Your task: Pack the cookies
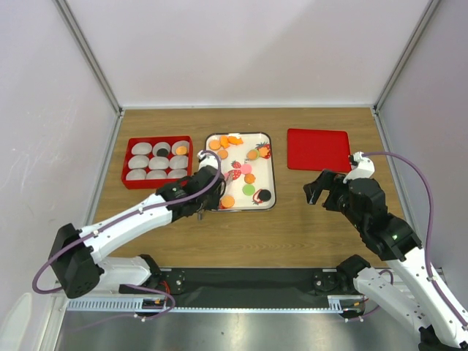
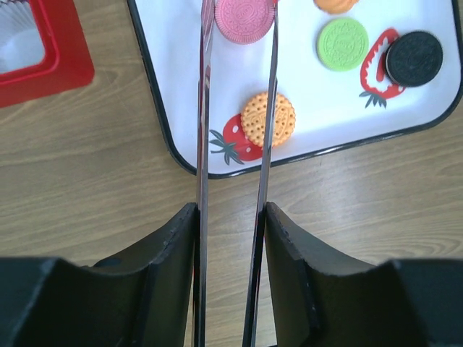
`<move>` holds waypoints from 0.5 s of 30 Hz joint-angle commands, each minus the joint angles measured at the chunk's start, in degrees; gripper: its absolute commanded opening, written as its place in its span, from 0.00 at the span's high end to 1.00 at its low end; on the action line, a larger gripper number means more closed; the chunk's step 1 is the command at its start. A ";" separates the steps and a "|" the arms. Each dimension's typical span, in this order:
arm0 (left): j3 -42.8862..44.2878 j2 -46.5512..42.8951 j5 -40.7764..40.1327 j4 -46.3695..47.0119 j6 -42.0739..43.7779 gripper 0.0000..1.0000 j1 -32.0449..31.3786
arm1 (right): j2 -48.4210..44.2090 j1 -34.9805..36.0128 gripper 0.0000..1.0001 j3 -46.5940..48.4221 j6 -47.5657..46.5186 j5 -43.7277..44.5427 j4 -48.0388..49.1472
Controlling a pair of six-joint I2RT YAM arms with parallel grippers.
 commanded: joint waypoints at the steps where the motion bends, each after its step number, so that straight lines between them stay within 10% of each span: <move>1: 3.10 -2.25 -1.08 0.15 1.35 0.55 1.75 | -0.11 -0.04 0.00 0.68 -0.91 1.11 1.30; 15: 10.31 -5.07 3.31 0.33 7.14 0.54 26.61 | 1.99 -0.22 0.00 1.04 -2.40 0.41 4.02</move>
